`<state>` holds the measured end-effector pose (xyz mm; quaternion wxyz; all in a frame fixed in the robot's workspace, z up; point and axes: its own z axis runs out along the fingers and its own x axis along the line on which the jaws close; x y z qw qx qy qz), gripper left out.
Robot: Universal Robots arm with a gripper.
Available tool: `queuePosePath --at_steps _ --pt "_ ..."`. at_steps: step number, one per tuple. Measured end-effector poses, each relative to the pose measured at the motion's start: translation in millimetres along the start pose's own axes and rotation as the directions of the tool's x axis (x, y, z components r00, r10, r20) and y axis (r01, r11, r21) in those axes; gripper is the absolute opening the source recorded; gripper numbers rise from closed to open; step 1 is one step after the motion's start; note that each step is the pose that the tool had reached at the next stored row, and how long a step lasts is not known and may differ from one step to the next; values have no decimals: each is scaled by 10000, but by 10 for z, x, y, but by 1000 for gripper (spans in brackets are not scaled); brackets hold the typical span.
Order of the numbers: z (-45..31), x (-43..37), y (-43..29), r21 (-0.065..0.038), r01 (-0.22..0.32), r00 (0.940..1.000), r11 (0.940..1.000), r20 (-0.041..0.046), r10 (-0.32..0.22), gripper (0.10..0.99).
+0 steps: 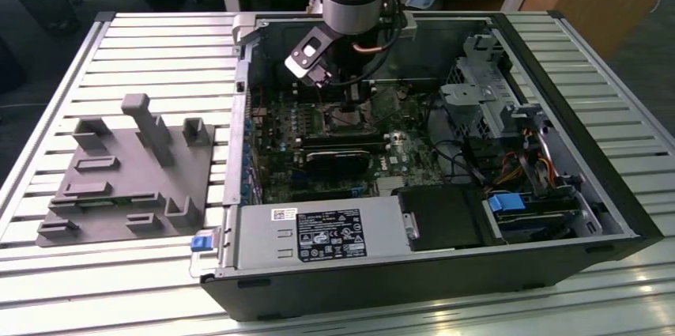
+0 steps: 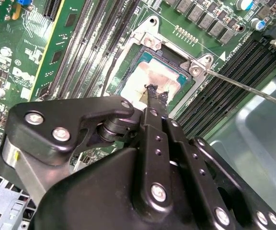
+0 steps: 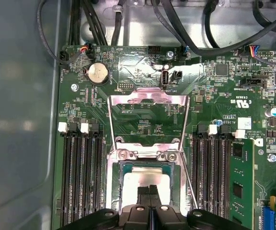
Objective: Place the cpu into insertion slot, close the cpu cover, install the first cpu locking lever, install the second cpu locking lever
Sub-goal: 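Close the cpu cover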
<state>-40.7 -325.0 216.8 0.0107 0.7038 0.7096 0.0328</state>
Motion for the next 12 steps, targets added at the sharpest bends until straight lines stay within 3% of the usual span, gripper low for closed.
queuePosePath --at_steps 12 --pt "-75 3 7 -1 -12 10000 10000 -1 12 106"
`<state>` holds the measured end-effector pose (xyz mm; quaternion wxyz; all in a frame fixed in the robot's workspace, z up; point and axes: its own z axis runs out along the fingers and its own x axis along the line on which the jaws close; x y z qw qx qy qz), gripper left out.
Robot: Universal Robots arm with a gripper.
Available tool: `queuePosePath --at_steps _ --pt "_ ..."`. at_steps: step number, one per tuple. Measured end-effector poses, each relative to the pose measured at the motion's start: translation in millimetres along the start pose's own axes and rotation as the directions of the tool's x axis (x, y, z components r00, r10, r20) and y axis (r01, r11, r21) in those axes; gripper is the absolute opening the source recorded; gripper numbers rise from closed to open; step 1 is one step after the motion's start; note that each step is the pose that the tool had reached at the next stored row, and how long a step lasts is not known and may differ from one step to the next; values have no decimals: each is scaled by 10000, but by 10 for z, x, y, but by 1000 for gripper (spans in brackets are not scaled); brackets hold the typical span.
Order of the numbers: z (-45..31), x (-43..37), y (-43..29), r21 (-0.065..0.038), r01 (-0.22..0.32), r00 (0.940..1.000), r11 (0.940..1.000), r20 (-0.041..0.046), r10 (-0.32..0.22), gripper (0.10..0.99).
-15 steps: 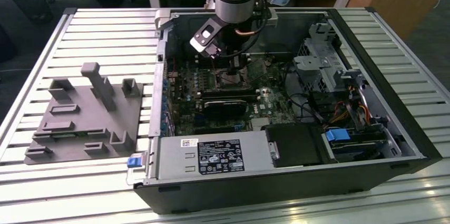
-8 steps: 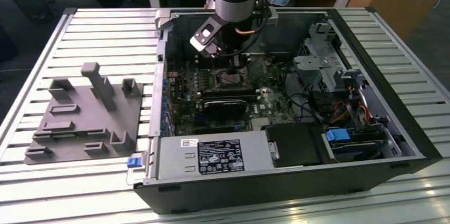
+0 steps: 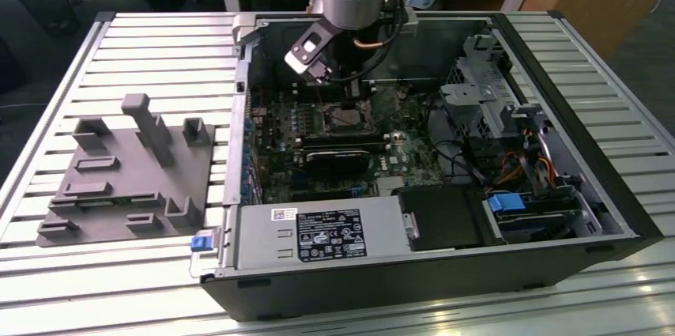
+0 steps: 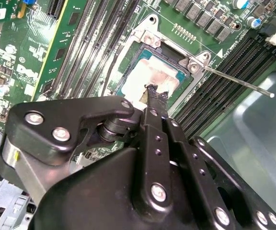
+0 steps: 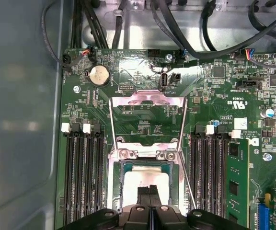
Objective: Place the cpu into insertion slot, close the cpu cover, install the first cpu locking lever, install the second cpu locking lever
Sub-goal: 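Close the cpu cover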
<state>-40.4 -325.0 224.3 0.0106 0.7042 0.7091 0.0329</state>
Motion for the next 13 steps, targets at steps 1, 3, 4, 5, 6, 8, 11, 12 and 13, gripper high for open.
queuePosePath --at_steps 1,3,4,5,6,8,11,12,13 --pt "-11 0 1 0 -1 10000 10000 1 1 106" --pt "-34 1 2 0 -1 10000 10000 1 1 106" --pt "-44 1 3 1 -3 10000 10000 1 3 106" --pt "-52 1 4 0 -5 10000 10000 1 5 106" --pt "-61 2 4 0 -8 10000 10000 1 8 106" --pt "-90 3 8 1 -10 10000 10000 1 10 106" --pt "-139 4 12 5 -12 10000 10000 2 12 106" --pt "-174 5 14 4 -13 10000 10000 0 13 106" --pt "-212 7 16 4 -12 10000 10000 1 12 106"
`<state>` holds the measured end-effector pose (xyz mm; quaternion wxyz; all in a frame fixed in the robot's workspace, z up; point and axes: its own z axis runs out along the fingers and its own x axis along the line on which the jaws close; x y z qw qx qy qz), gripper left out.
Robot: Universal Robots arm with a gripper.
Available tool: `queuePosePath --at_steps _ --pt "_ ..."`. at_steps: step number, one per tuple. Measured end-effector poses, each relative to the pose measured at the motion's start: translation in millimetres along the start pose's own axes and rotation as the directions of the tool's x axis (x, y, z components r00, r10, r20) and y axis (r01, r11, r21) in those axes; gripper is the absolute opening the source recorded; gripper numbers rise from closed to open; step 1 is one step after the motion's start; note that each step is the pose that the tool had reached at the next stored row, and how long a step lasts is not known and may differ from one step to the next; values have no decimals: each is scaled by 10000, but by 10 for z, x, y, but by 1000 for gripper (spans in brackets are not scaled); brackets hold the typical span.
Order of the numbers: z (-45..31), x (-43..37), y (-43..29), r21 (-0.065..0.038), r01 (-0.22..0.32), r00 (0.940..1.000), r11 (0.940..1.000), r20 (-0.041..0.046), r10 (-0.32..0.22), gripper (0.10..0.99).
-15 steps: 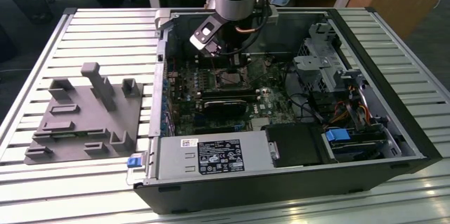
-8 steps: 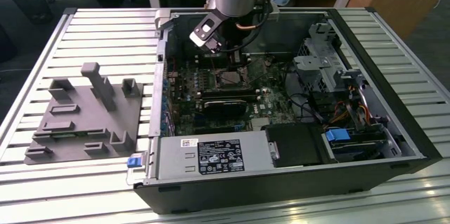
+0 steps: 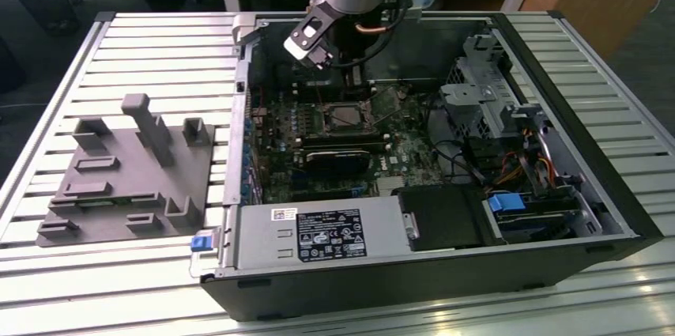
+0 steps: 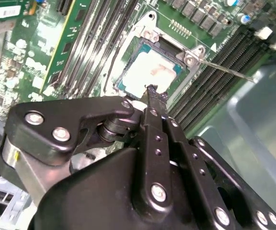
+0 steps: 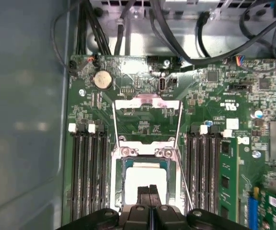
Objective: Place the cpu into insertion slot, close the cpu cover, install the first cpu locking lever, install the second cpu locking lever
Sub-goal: 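Close the cpu cover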
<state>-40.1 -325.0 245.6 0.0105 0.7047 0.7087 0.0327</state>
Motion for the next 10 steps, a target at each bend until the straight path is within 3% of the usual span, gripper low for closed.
queuePosePath --at_steps 7,10 --pt "-291 9 18 1 -1 10000 10000 1 1 106" --pt "-307 6 19 -1 0 10000 10000 -2 0 106"
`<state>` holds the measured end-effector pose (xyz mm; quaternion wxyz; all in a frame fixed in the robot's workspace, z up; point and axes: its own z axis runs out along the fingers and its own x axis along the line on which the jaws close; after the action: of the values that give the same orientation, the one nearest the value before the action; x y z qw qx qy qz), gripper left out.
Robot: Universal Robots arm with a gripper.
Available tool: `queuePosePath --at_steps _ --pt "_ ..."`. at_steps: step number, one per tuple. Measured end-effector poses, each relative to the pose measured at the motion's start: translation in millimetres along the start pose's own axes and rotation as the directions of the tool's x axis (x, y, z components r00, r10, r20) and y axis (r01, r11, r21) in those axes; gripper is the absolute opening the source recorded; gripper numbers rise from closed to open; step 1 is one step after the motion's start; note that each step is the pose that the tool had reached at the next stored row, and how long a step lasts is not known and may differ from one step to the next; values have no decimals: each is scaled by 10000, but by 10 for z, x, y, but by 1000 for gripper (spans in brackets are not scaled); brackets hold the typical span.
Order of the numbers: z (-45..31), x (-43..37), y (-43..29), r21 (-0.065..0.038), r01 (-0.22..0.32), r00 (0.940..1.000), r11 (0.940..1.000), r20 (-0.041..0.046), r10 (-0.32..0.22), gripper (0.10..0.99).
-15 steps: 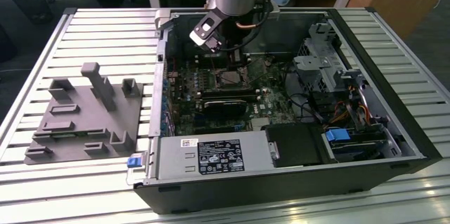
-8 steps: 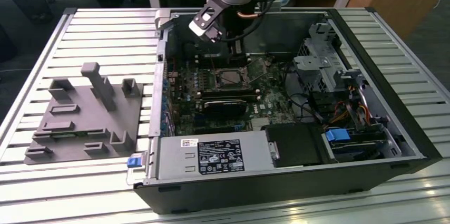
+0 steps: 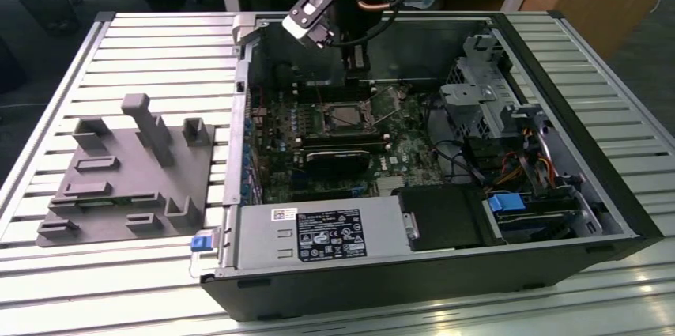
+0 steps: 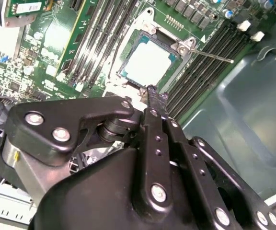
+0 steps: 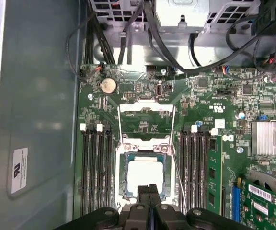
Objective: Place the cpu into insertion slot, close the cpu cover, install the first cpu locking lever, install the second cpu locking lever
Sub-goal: 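Close the cpu cover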
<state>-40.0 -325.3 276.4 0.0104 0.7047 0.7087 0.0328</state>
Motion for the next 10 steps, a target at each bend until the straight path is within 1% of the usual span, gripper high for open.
queuePosePath --at_steps 6,10 --pt "-3 -53 -3 2 -4 10000 10000 3 4 106" --pt "-2 -68 0 0 -6 10000 10000 2 6 106"
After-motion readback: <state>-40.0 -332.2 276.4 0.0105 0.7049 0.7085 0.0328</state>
